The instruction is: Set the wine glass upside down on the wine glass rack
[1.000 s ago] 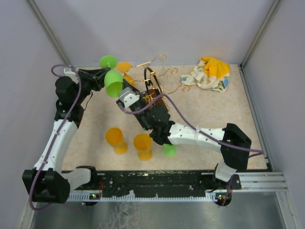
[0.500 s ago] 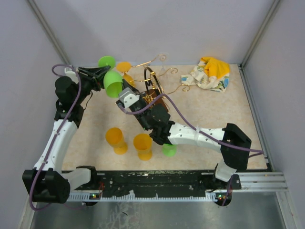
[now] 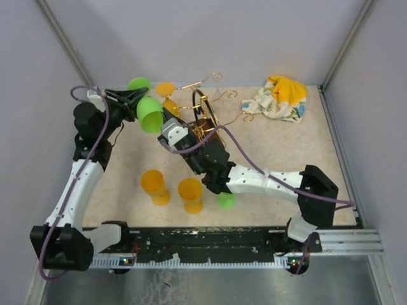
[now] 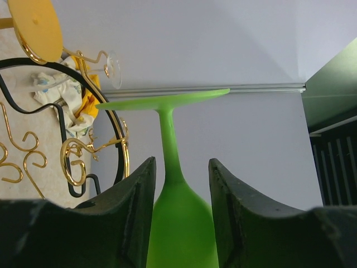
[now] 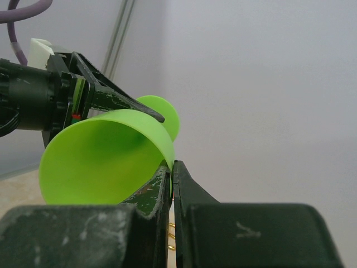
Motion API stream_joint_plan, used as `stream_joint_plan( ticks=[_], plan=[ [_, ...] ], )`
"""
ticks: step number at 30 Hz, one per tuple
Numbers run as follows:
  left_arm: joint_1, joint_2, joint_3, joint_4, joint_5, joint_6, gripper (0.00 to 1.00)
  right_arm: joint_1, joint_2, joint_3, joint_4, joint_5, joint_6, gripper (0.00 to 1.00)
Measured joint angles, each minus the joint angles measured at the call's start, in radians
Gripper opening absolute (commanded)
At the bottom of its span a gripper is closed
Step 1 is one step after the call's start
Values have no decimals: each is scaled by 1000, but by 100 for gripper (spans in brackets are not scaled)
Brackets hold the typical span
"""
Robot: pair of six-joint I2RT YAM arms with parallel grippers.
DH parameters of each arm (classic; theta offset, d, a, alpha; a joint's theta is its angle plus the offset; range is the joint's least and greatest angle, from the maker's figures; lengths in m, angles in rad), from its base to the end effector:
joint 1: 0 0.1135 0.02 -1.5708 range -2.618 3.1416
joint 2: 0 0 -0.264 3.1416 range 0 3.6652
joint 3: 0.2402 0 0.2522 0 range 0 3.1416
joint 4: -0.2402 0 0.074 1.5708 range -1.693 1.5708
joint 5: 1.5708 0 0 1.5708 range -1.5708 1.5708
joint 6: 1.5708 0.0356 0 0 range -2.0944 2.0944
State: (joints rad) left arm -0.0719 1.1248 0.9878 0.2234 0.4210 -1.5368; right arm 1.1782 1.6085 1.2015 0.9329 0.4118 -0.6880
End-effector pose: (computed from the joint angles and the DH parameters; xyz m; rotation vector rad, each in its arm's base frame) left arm 0.2613 -0.0334 0.3868 -0.8292 1.5051 -1.5626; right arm 0.1551 0.3372 0.3890 -0.6050 0.9132 0.2253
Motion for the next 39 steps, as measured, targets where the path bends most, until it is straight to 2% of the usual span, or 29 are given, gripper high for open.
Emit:
stream_joint_plan(
  ticks=[3, 6, 10, 13, 14, 16, 18, 23, 28, 36, 39],
  plan=[
    [0, 0, -3, 5, 6, -3, 49, 0, -7, -7, -5, -19, 13, 0],
    [0, 0, -7, 8, 9, -8, 42, 0, -11, -11, -7, -24, 19, 0],
    [2, 2, -10, 13, -1, -14, 24, 1, -14, -11, -6, -23, 18, 0],
    [5, 5, -16, 27, -10, -22, 7, 2, -18, -11, -6, -21, 17, 10],
    [6, 5, -20, 32, -14, -28, 1, 2, -19, -11, -5, -17, 16, 19],
    [9, 5, -24, 46, -13, -33, 0, 3, -19, -18, -4, -16, 18, 32],
    [3, 8, -27, 63, 3, -16, 0, 3, -20, -25, -6, -17, 19, 39],
    [3, 39, -21, 124, 49, 99, 0, 6, -31, -43, -35, 32, 7, 51],
    [51, 57, 23, 106, 63, 299, 0, 7, -106, -100, -140, 134, -8, 60],
    [206, 17, 48, 18, 34, 696, 0, 11, -325, -117, -328, 275, 9, 74],
    [216, -12, 48, -22, 27, 866, 0, 11, -393, -117, -375, 311, 27, 76]
  ],
)
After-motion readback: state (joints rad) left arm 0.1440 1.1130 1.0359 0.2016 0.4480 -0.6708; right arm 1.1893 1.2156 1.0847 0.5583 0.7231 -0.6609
